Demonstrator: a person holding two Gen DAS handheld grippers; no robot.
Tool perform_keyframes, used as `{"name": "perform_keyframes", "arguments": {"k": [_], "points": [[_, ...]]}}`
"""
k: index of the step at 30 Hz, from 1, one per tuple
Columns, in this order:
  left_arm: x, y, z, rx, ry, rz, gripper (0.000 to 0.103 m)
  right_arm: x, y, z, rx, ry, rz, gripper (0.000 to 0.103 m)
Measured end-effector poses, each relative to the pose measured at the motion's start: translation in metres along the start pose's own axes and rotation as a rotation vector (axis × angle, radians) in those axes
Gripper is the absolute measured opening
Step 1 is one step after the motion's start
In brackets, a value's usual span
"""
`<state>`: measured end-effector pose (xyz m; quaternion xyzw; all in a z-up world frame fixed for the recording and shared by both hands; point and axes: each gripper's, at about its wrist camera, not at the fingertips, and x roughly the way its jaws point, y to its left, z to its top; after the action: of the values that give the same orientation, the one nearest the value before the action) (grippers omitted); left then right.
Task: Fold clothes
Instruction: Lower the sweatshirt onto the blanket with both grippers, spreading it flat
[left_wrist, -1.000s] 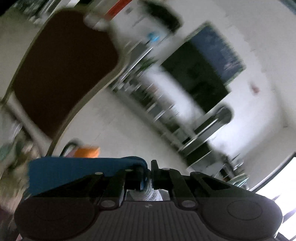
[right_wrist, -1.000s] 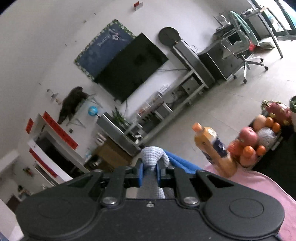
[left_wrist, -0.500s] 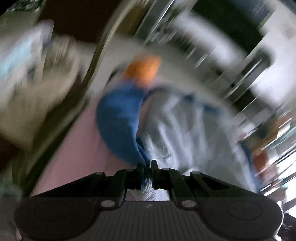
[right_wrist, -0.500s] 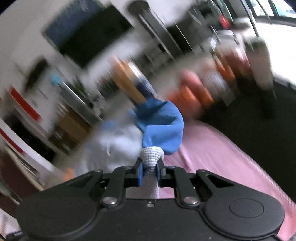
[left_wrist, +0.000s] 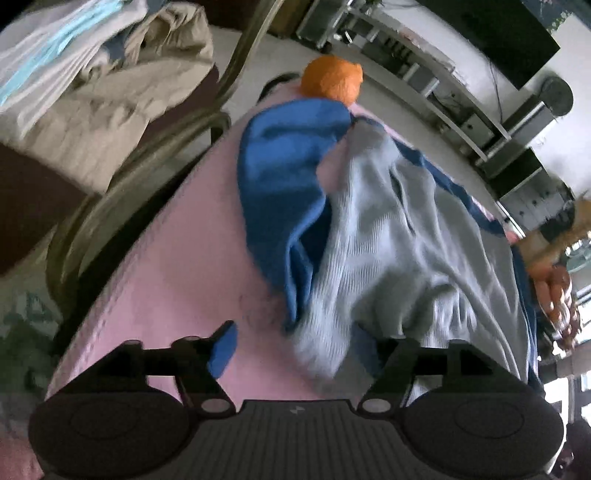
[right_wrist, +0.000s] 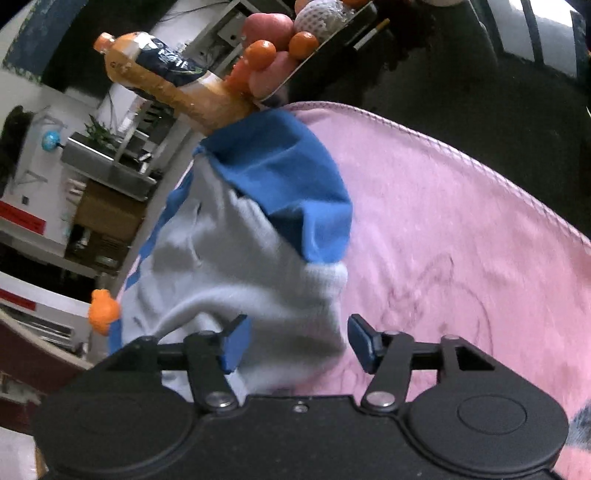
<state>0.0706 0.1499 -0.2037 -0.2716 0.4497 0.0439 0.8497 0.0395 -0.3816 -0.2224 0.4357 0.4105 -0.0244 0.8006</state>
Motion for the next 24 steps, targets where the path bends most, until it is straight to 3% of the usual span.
{"name": "perform_keyframes", "arguments": {"k": [4, 11, 14, 19, 20, 22, 23, 24], "points": [[0.016, 0.0, -0.018, -0.007, 0.046, 0.007, 0.068, 0.002, -0.007, -0.005, 0.04, 0.03, 0.053, 0.068], [0.036, -0.02, -0.022, 0.06, 0.01, -0.047, 0.065, 0.024, 0.004, -0.006, -0.013, 0.05, -0.027, 0.069], [0.042, -0.028, -0.025, 0.095, -0.015, -0.036, 0.062, 0.036, 0.006, -0.006, -0.031, 0.046, -0.078, 0.063], [0.045, -0.034, -0.027, 0.121, -0.025, -0.05, 0.059, 0.044, 0.02, -0.014, -0.126, 0.077, -0.063, 0.061], [0.047, -0.035, -0.028, 0.126, -0.03, -0.048, 0.054, 0.045, 0.023, -0.015, -0.144, 0.066, -0.073, 0.06], [0.049, -0.038, -0.027, 0.129, -0.029, -0.034, 0.024, 0.048, 0.028, -0.016, -0.174, 0.039, -0.094, 0.054], [0.049, -0.038, -0.025, 0.119, -0.024, -0.016, 0.003, 0.05, 0.029, -0.016, -0.18, 0.021, -0.107, 0.046], [0.048, -0.038, -0.022, 0.094, -0.018, -0.008, 0.003, 0.053, 0.03, -0.015, -0.185, 0.009, -0.12, 0.019]]}}
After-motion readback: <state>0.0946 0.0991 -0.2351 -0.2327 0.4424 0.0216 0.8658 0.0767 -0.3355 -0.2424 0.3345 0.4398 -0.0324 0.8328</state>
